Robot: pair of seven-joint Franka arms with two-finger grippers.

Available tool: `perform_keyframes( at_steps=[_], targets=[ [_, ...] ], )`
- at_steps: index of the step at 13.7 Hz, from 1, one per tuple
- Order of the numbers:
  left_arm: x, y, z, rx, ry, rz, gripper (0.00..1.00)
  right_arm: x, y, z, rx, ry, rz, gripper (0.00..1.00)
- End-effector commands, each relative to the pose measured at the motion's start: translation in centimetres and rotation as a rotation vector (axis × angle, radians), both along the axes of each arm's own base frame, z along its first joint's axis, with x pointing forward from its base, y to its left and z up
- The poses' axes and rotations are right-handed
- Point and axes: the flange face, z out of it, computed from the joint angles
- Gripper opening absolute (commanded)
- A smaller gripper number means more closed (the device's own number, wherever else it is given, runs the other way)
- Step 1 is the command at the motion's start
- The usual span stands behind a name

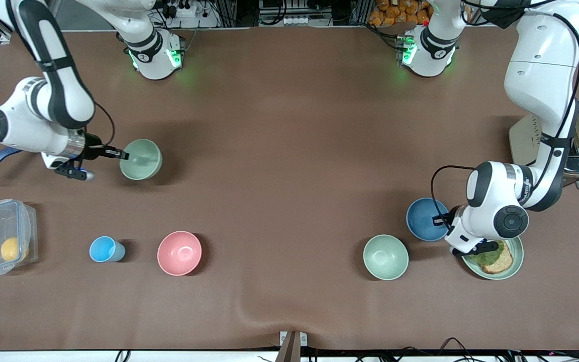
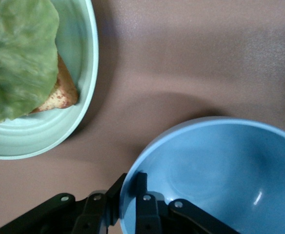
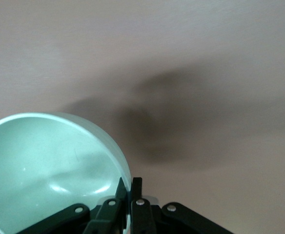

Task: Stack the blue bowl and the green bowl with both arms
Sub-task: 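Carry the green bowl with the right gripper while the left gripper carries the blue bowl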

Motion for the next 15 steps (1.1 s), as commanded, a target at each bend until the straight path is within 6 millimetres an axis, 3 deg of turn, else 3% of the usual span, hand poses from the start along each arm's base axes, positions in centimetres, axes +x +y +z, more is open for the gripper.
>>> perform_keyframes(
  at_steps=[1,5,9,11,15],
  targets=[
    [-0.3,0.2,-0.4,0.004,-0.007,0.021,0.00,-0.2,4.1,2.1,-0.006,0.001,-0.039,0.00],
    [-0.1,0.2,0.2,0.003,-0.017,0.024,0.00,-0.5,14.2,3.6,-0.065,-0.015,-0.118,0.00],
    [0.2,-0.5,6.3,0.016,-0.065,0.041,0.00,-2.0,24.3,3.6,-0.091,-0.080,-0.193,0.00],
    [-0.3,-1.1,9.0,0.020,-0.060,0.042,0.00,-2.3,27.7,3.3,-0.100,-0.064,-0.222,0.00],
    [-1.2,-3.8,10.8,0.014,-0.051,0.085,0.00,-3.8,35.5,2.9,-0.112,-0.044,-0.281,0.00]
  ],
)
